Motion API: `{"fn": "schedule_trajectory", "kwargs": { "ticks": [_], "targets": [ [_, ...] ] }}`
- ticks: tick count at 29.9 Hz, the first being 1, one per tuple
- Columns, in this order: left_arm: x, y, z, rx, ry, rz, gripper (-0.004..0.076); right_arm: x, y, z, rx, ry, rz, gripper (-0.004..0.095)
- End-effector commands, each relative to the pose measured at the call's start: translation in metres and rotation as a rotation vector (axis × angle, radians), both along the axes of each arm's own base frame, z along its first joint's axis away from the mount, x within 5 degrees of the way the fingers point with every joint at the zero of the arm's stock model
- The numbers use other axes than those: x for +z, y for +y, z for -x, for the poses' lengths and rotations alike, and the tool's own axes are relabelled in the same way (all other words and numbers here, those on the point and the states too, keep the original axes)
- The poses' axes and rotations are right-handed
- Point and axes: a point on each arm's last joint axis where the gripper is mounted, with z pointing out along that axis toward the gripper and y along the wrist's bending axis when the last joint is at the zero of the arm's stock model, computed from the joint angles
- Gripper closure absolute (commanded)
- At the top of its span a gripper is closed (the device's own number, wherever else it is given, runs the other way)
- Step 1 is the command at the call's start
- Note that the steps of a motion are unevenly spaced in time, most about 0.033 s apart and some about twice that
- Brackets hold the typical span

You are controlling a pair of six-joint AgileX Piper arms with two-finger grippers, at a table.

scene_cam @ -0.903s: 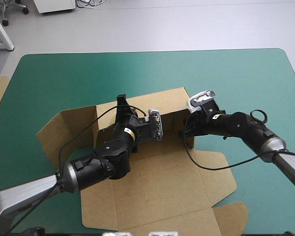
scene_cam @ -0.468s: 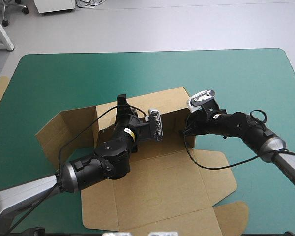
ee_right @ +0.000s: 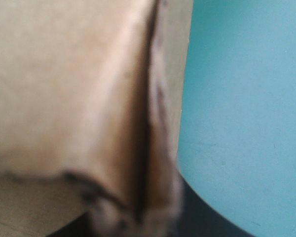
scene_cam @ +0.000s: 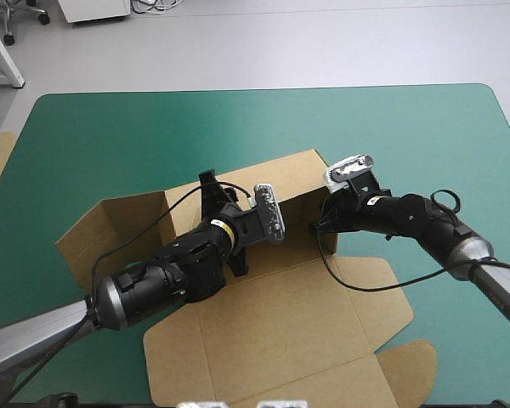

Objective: Fold the box

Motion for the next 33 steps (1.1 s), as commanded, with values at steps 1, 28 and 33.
{"fn": "schedule_trajectory", "kwargs": {
  "ticks": [1, 28, 33],
  "targets": [
    [0.02, 0.0, 0.012, -0.063, 0.018, 0.088, 0.0314, 0.03, 0.004, 0.001, -0.05, -0.067, -0.122, 0.0922],
    [0.07, -0.024, 0.069, -0.203, 0.055, 0.227, 0.0315, 0.028, 0.004, -0.002, -0.087, -0.055, -0.146, 0.0921],
    [0.098, -0.025, 0.07, -0.212, 0.032, 0.322, 0.0315, 0.028, 0.004, -0.002, -0.085, -0.057, -0.141, 0.0921]
  ]
}}
